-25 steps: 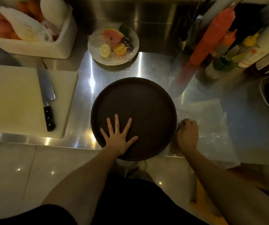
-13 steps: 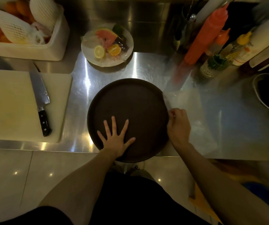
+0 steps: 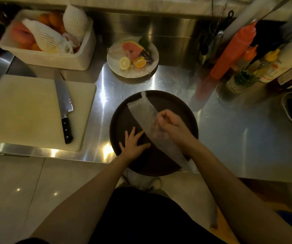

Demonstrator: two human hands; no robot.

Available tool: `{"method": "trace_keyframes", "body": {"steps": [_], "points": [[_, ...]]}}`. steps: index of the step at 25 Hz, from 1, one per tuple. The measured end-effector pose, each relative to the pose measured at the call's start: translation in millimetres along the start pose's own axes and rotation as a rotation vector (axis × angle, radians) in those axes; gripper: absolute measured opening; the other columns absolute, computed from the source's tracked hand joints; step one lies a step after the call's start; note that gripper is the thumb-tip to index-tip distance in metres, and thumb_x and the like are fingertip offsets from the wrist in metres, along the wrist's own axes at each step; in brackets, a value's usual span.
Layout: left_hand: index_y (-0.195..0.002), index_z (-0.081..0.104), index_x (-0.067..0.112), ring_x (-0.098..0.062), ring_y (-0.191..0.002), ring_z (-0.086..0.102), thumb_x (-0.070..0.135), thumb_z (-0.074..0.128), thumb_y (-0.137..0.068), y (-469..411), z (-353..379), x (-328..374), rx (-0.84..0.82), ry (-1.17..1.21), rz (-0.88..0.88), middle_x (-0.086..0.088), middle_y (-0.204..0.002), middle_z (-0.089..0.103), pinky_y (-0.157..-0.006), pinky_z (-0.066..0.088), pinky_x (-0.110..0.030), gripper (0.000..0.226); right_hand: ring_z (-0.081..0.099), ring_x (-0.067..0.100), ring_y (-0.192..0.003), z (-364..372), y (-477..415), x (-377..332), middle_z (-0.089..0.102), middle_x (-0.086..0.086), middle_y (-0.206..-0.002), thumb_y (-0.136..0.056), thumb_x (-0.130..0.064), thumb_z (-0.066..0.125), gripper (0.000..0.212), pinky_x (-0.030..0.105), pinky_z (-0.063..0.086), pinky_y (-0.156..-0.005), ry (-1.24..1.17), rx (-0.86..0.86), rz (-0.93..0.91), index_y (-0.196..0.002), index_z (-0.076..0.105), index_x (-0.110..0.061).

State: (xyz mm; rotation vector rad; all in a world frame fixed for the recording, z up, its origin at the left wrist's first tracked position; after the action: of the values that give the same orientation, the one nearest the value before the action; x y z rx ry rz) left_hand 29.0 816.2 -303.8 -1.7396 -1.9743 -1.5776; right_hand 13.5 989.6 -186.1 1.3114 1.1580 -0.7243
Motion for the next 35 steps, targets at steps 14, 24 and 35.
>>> {"method": "trace_keyframes", "body": {"steps": [14, 24, 35], "points": [[-0.118, 0.060, 0.013, -0.005, -0.059, 0.060, 0.010, 0.050, -0.096, 92.3, -131.1, -7.9, 0.137, 1.009, 0.223, 0.007, -0.069, 0.068, -0.055, 0.050, -0.017, 0.024, 0.066, 0.034, -0.111, 33.9, -6.6, -33.6, 0.066, 0.020, -0.122, -0.104, -0.028, 0.033, 0.041, 0.045, 0.056, -0.086, -0.802, -0.027, 0.172, -0.130, 0.050, -0.003], [-0.112, 0.060, 0.008, -0.018, -0.080, 0.072, 0.002, 0.062, -0.089, 110.6, -168.3, -44.6, 0.332, 0.983, 0.207, -0.010, -0.091, 0.070, -0.082, 0.053, -0.036, 0.024, 0.070, 0.030, -0.103, 72.5, 4.7, -38.0, 0.070, 0.017, -0.112, -0.089, -0.003, 0.060, 0.045, 0.044, 0.057, -0.087, -0.304, -0.132, 0.185, -0.131, 0.050, -0.012], [-0.096, 0.072, 0.024, -0.013, -0.077, 0.058, 0.018, 0.078, -0.077, 135.9, -204.8, -75.2, 0.530, 0.060, 0.372, -0.008, -0.091, 0.058, -0.074, 0.052, -0.025, 0.021, 0.060, 0.011, -0.105, 116.2, 10.1, -53.8, 0.060, -0.005, -0.115, -0.081, -0.014, 0.073, 0.048, 0.037, 0.054, -0.093, 0.431, -0.040, -0.102, -0.123, 0.059, -0.030]]}}
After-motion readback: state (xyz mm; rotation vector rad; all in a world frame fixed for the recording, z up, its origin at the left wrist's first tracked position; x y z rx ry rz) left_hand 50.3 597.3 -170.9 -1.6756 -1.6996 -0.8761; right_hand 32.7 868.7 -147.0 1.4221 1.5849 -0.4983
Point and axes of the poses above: each hand's wrist, its own y-axis away from the middle knuckle, its own z-axis out of the palm, x = y × z, the point moved 1 cm from there along -y, towards the middle knuckle
